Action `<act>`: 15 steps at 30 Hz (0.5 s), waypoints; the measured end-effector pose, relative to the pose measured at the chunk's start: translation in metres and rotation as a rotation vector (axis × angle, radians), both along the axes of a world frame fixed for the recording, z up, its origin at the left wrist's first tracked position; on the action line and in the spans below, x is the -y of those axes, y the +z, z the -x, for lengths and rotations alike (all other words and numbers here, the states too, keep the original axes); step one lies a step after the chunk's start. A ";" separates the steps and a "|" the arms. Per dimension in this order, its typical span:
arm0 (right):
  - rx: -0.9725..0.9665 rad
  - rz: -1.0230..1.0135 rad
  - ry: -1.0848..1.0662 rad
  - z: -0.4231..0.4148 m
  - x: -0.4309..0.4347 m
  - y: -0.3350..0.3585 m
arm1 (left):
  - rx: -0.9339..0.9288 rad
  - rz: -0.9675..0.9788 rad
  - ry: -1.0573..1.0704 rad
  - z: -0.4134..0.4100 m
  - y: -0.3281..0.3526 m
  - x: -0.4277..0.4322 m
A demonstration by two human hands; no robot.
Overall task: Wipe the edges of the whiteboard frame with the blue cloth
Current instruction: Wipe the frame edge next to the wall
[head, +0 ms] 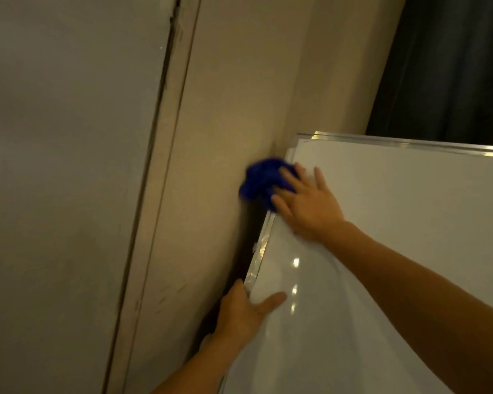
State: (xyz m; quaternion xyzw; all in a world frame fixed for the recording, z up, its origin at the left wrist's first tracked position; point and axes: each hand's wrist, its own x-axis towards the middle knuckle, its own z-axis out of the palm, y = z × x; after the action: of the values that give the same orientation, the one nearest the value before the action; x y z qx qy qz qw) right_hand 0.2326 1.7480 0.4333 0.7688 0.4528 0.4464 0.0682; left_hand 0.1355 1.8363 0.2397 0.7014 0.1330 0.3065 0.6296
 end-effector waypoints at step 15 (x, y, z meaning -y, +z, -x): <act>0.098 0.281 0.032 0.029 -0.012 -0.015 | -0.004 -0.053 0.040 0.019 -0.003 0.001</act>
State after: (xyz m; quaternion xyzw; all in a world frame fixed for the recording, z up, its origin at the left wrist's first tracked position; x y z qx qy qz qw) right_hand 0.2034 1.7597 0.4186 0.7216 0.5194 0.4165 0.1900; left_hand 0.1166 1.8357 0.2366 0.7156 0.1402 0.3210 0.6044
